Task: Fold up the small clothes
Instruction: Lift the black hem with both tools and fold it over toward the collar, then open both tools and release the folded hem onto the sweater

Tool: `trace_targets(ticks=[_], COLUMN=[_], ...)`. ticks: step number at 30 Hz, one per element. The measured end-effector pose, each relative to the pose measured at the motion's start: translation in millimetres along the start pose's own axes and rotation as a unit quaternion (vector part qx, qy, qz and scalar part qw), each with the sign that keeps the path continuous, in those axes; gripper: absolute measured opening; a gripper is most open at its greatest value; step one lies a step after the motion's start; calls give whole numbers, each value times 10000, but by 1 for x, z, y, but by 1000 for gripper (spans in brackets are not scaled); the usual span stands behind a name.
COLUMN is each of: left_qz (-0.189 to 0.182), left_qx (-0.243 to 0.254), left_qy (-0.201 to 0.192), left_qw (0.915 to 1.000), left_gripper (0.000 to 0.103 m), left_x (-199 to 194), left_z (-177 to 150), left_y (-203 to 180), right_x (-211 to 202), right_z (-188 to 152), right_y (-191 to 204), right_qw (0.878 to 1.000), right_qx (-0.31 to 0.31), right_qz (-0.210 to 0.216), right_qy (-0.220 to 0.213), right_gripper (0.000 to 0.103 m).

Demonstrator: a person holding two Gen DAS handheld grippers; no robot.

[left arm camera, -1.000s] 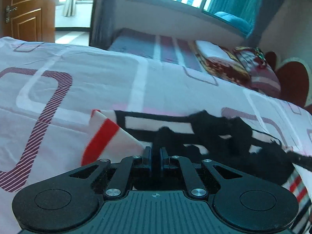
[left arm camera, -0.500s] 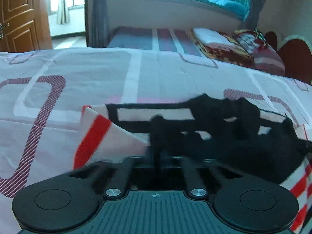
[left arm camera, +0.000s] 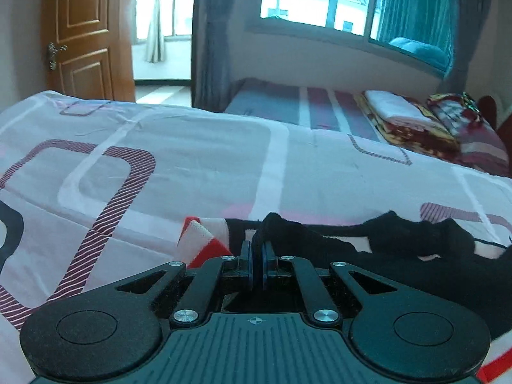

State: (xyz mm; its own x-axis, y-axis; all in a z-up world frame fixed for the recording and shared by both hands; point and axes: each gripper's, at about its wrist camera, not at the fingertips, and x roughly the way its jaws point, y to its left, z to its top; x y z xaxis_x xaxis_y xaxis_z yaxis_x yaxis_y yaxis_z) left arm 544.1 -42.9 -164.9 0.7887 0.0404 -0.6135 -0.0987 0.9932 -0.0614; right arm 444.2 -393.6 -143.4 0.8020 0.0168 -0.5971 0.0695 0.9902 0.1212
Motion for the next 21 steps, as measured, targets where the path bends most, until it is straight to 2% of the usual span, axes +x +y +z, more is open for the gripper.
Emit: trace_targets(ticks=[2,3,5,6,7,9,11,12,13,15,17,19,21], left_qz=[211,249,321,262,163,23,-126,-213,-274,-437,-629,-629,-392], left_qx=[166,223,460,579,606,526,374,360,451,787,1146,1331,1444], left_qy=[-55,86,131,154,200,304,238,145,-34,-314,-287,-51,308], left_qw=[9996,9994,9983,9979,9978,9982,9989,9990,9986,9954,9910,9891,9883], left_gripper=[5,5,5,6,6,7,36,74,94,94,94,94,95], left_x=[6,11,8,2,-4,-19,-42,-52,-66,-88,-96,-87,-66], left_z=[-3,-4,-5,-3,-1,2,0,-3,-8,-21,-32,-43,-54], left_y=[-5,-6,-12,-14,-14,-12,-10,-12,-18,-34,-54,-66,-67], right_x=[8,10,14,12,9,-9,-26,-34,-43,-56,-59,-55,-47], right_z=[-6,-8,-10,-8,-6,-4,-2,-1,-2,-7,-18,-33,-46], right_y=[-1,-1,1,2,3,4,9,12,19,40,65,87,101], right_qw=[9999,9999,9996,9995,9995,9998,9998,9997,9993,9972,9935,9896,9869], right_qx=[36,31,2,-27,-42,-67,-166,-203,-250,-492,-784,-982,-1234], right_qz=[-119,-152,-225,-216,-178,-159,-100,18,196,539,826,1041,997], right_qy=[58,74,163,214,247,72,-94,-146,-193,-158,-66,135,281], right_gripper=[5,5,7,13,29,44,44,44,43,40,38,32,29])
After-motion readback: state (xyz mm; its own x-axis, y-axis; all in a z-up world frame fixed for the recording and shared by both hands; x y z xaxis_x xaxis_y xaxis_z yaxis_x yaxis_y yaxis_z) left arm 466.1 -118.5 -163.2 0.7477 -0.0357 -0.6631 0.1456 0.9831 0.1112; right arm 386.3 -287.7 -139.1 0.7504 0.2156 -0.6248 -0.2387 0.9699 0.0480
